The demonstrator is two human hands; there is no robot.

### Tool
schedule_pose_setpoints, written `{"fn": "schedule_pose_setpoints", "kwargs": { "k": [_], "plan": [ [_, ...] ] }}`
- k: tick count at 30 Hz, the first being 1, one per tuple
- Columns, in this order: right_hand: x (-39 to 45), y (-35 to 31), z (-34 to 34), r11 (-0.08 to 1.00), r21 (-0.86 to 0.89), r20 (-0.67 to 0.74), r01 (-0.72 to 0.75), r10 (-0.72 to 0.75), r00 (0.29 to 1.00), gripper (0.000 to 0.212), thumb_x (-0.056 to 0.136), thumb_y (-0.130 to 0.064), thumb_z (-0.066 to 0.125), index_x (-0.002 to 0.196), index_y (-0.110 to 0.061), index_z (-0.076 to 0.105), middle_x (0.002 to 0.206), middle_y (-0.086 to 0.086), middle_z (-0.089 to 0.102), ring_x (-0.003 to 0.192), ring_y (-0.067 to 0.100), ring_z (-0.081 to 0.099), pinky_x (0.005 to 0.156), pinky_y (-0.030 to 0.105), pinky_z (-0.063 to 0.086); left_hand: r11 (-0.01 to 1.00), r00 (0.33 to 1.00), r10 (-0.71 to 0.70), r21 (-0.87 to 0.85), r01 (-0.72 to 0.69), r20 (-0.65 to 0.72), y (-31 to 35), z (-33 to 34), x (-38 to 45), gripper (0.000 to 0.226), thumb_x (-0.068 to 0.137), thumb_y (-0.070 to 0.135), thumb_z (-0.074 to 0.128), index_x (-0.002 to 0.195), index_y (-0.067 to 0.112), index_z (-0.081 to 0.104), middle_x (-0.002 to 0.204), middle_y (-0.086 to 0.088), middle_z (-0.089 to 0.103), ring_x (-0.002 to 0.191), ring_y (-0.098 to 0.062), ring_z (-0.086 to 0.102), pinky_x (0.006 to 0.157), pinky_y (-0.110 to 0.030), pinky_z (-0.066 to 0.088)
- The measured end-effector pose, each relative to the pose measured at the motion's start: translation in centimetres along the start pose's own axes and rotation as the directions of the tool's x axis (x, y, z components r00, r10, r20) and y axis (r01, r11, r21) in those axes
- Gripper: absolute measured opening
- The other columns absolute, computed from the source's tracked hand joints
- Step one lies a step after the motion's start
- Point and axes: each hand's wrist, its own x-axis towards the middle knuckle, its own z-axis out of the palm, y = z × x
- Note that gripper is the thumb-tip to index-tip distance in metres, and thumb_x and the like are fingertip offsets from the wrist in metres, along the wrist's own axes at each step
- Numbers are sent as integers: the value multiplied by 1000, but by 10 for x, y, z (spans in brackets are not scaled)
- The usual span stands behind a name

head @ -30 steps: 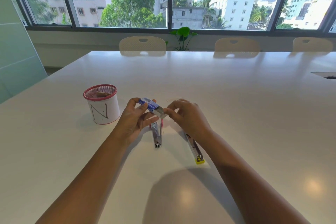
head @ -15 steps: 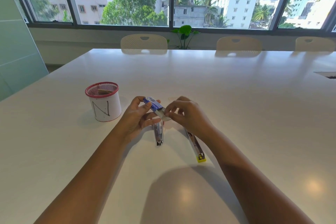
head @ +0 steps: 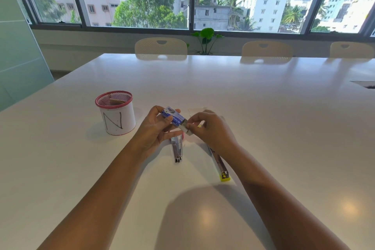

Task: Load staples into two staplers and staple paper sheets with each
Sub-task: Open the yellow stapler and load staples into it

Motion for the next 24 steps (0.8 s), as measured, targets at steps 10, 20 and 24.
{"fn": "schedule_pose_setpoints", "kwargs": {
  "k": [10,20,24],
  "plan": [
    [-2,-6,-12,974,-202,46,101,-94,995,23,85,-40,61,97,-22,70,95,-10,57,70,4,45,53,14,26,999,1000,14,35,-15,22,-3,1,0,13,90,4,44,91,17,48,114,-9,61,84,-19,71,70,-31,57],
    [1,-18,-23,556,782,128,-281,297,946,9,91,-9,51,83,-13,54,80,1,66,62,8,61,54,18,48,942,998,-28,-336,6,-63,-1,-12,5,9,88,5,47,92,12,52,94,-8,73,85,-24,71,69,-29,59],
    [1,-18,-20,351,871,223,-344,340,914,11,90,-2,53,87,-12,49,76,7,61,62,12,58,53,18,49,888,1000,-20,-460,17,0,3,-15,4,55,51,13,84,98,7,57,99,-14,72,90,-28,70,63,-29,58]
  ]
}}
